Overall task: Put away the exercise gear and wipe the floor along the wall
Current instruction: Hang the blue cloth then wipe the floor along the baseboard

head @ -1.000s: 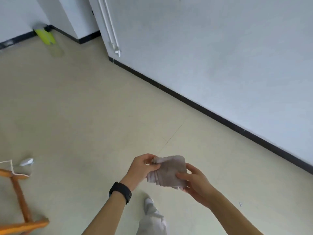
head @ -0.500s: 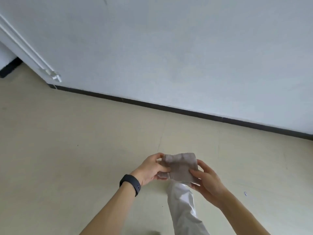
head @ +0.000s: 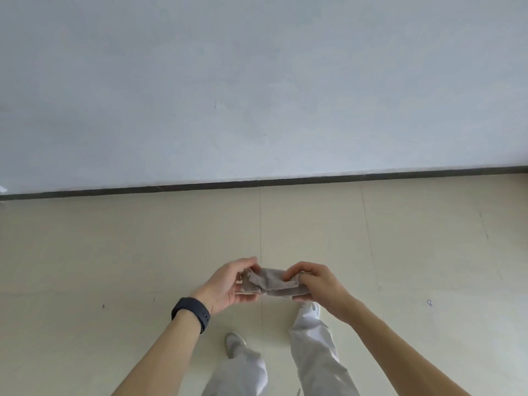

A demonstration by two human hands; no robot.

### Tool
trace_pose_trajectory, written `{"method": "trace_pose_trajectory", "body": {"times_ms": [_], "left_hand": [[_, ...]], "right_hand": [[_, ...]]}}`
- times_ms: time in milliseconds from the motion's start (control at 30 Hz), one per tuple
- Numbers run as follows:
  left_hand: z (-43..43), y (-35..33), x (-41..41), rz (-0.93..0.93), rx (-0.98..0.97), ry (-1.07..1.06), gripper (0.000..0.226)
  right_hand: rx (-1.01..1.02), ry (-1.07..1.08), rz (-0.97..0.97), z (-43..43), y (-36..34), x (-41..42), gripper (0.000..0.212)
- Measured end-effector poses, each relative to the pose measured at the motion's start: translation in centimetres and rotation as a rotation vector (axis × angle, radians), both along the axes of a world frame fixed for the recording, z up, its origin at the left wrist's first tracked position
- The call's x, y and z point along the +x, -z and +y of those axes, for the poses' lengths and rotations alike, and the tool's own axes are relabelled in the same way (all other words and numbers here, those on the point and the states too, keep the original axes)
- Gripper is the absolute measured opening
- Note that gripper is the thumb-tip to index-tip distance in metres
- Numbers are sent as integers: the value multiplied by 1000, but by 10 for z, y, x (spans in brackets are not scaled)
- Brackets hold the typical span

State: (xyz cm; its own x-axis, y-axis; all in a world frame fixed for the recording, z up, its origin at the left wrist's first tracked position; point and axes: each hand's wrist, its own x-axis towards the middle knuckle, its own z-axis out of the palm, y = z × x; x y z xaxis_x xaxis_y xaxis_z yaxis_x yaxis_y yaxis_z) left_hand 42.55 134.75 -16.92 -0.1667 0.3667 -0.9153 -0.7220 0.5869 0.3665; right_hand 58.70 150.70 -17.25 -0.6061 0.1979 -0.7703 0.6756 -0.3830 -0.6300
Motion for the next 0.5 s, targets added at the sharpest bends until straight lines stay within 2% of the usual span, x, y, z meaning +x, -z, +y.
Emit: {"method": "trace_pose_trajectory", "body": {"times_ms": [33, 100, 200, 267, 367, 500], "left_hand": [[6, 8, -14, 28, 12, 64, 4], [15, 36, -42, 100, 23, 213, 24], [34, 95, -80, 148, 70, 416, 42], [50, 142, -102, 167, 101, 539, 40], [75, 209, -119, 218, 123, 667, 30], [107, 302, -119, 261, 129, 721, 25]], "right_hand": [[-36, 19, -4, 2, 8, -12, 29], [-61, 68, -20, 6, 27, -36, 32], [131, 47, -91, 6, 75, -61, 36], [251, 47, -125, 4, 121, -73, 37], [278, 38, -163, 3, 191, -86, 35], [322, -19, -184, 21, 283, -86, 13]]}}
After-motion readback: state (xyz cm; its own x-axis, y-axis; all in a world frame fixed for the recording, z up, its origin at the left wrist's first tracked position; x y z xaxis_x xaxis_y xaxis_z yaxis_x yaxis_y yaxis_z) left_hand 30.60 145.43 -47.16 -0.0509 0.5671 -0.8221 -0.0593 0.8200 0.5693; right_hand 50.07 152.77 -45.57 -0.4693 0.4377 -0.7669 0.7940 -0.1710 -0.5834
